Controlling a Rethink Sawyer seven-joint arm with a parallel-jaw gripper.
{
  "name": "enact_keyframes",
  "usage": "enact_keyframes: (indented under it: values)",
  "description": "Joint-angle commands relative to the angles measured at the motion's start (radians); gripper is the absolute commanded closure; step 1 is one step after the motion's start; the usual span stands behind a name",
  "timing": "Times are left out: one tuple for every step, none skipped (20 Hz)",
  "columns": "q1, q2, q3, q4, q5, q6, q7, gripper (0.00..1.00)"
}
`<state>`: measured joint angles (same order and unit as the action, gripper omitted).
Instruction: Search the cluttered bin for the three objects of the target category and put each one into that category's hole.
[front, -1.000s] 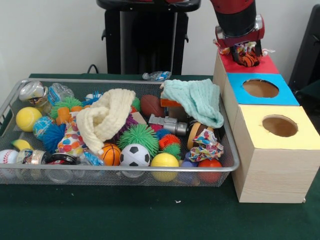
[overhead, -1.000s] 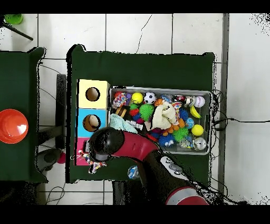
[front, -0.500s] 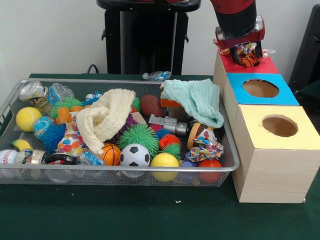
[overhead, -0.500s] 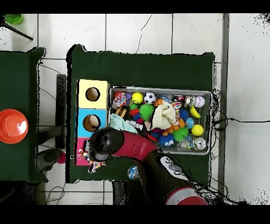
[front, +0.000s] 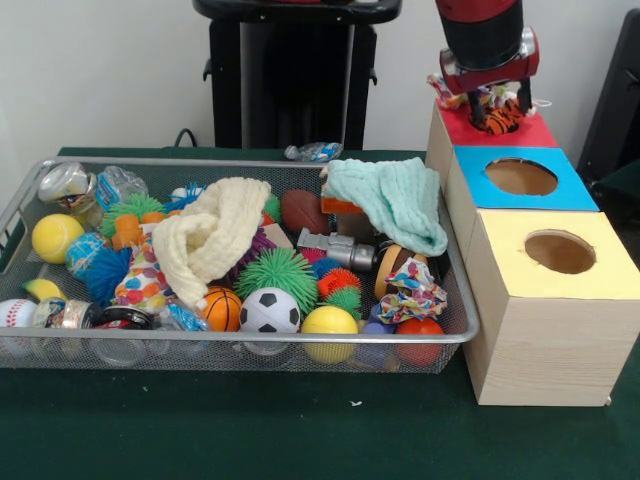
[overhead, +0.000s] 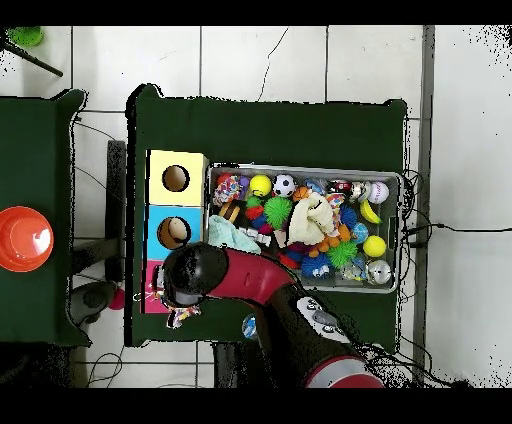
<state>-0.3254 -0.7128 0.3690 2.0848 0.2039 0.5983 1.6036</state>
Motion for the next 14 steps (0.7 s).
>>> enact_keyframes:
  values:
    - [0.045, -0.052, -0.067, -0.096, -0.054, 0.055, 0.151, 0.00]
    - [0.065, -0.057, -0.096, -0.124, -0.085, 0.075, 0.148, 0.00]
    - [0.081, -0.058, -0.117, -0.148, -0.115, 0.087, 0.139, 0.00]
    - [0.096, -0.059, -0.138, -0.172, -0.145, 0.099, 0.131, 0.00]
    - [0.101, -0.060, -0.144, -0.182, -0.157, 0.102, 0.123, 0.00]
    - [0.104, -0.063, -0.146, -0.189, -0.161, 0.110, 0.121, 0.00]
    - [0.104, -0.066, -0.147, -0.192, -0.160, 0.113, 0.123, 0.00]
    - [0.104, -0.068, -0.147, -0.194, -0.159, 0.117, 0.124, 0.00]
    - [0.105, -0.068, -0.148, -0.201, -0.161, 0.124, 0.125, 0.00]
    - [0.107, -0.068, -0.149, -0.208, -0.163, 0.131, 0.125, 0.00]
    - [0.108, -0.072, -0.151, -0.208, -0.167, 0.134, 0.123, 0.00]
    - [0.110, -0.075, -0.153, -0.209, -0.170, 0.138, 0.122, 0.00]
    - [0.113, -0.077, -0.157, -0.215, -0.180, 0.145, 0.116, 0.00]
    - [0.116, -0.078, -0.161, -0.222, -0.190, 0.152, 0.111, 0.00]
